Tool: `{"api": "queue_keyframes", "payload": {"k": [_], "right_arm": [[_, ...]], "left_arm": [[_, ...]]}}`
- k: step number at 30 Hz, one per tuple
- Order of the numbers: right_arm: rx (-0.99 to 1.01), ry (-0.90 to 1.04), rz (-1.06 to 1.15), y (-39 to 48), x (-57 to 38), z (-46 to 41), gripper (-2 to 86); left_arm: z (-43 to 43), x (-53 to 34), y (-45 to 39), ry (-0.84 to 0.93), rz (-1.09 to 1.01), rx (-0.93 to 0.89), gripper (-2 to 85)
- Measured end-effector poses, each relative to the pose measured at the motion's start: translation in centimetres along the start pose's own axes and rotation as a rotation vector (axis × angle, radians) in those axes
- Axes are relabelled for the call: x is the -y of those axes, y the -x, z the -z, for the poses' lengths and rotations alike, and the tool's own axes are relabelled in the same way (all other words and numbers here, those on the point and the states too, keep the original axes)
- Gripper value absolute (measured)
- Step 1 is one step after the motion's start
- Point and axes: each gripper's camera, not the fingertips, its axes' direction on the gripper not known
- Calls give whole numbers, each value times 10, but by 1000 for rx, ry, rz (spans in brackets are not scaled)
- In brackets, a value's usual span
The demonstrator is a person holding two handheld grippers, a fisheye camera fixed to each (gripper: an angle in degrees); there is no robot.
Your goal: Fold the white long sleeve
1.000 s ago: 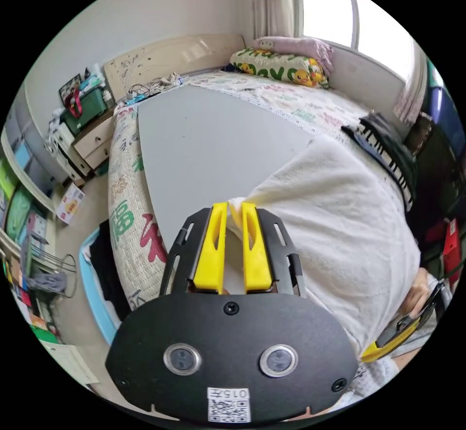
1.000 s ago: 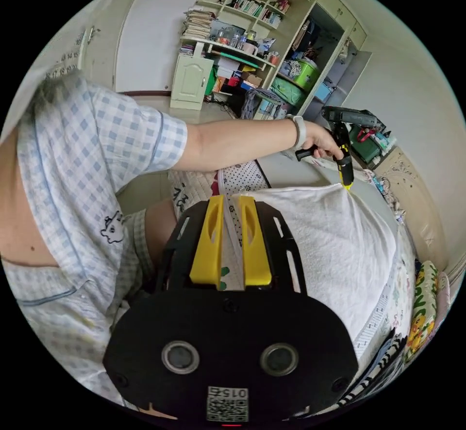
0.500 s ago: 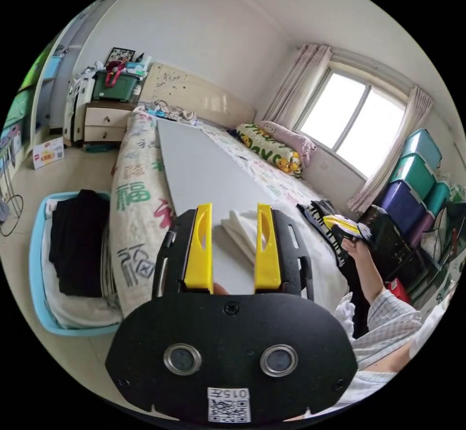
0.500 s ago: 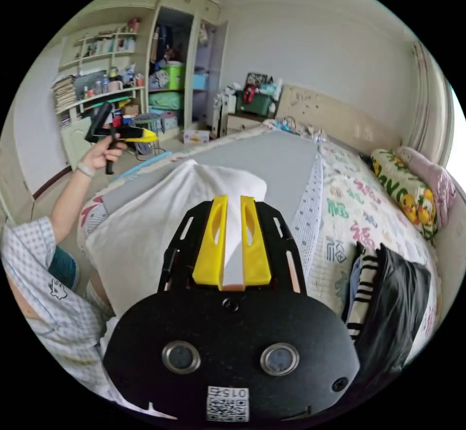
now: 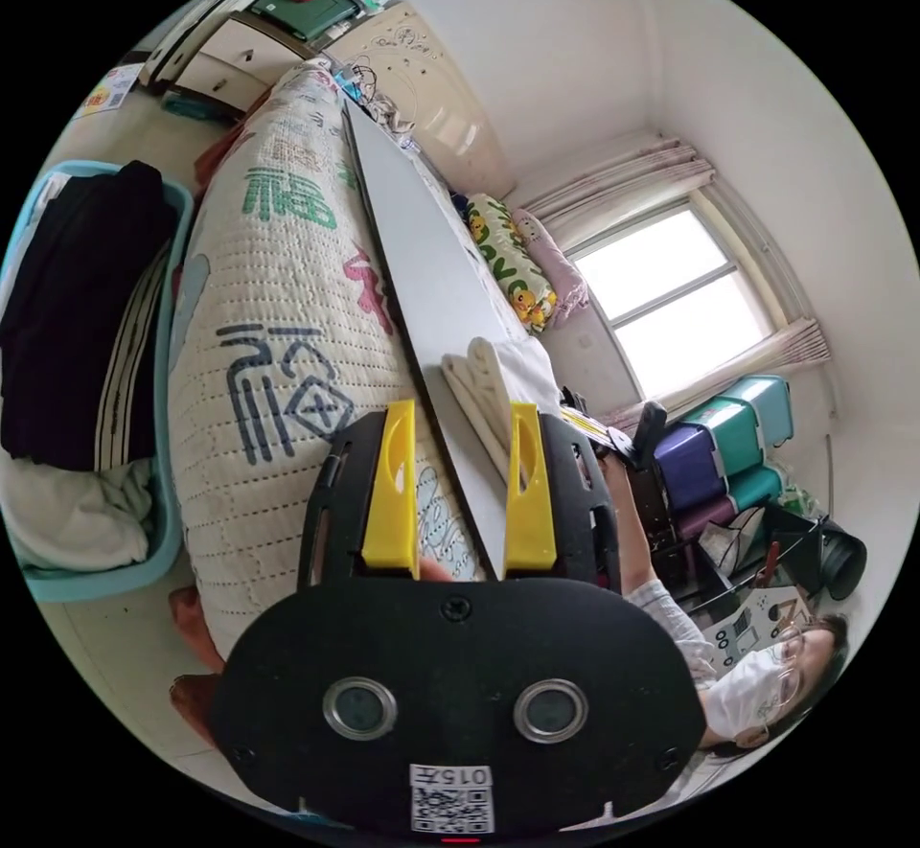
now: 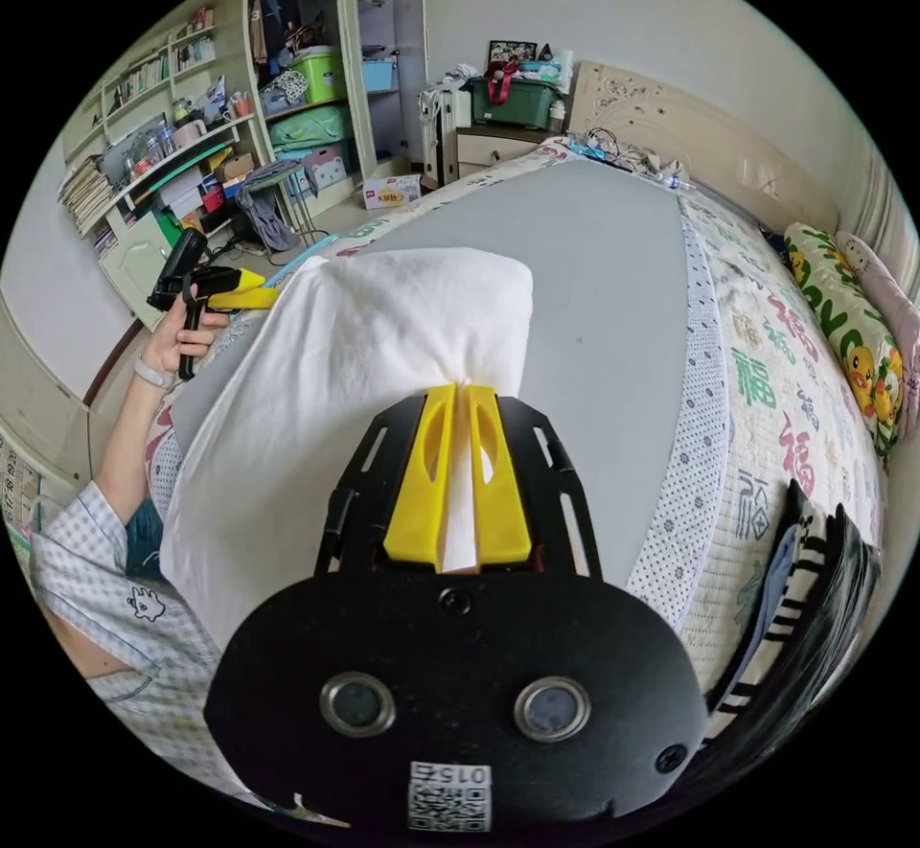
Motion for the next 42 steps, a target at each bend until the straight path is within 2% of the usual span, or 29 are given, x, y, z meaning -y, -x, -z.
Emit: {"api": "queue_keyframes", "payload": {"k": [9,16,21,24,28,30,33,36,38,42], "right_arm": [[9,-11,106,10,36,-23,28],[211,-131,-115,-90,31,-4,109],[330,-66,-166,-123,42,-36,165],[332,6,-192,-142,45,-70,162],[538,108,-302,-179,29,-122,136],[594,95,-326,-192,13,-134,127],[569,-9,-275,-192,-24,-135,92],[538,-188,-173,-178,-72,-109,78],[555,-323,-117,-171,-120,-76,73],[545,-531,-28,-163,-209,-13,66]], "left_arm": [[21,-22,49,-84,49,-55,131],[45,-15,66,-104,81,-28,92],[65,3,63,-88,51,-11,67],[81,16,61,-90,42,-8,61],[109,39,59,-93,45,-13,57],[122,50,56,-96,39,-17,56],[148,69,49,-113,17,-34,53],[184,85,14,-174,-112,-21,49],[220,87,-56,-273,-315,24,44],[269,97,-174,-325,-470,-14,37]]}}
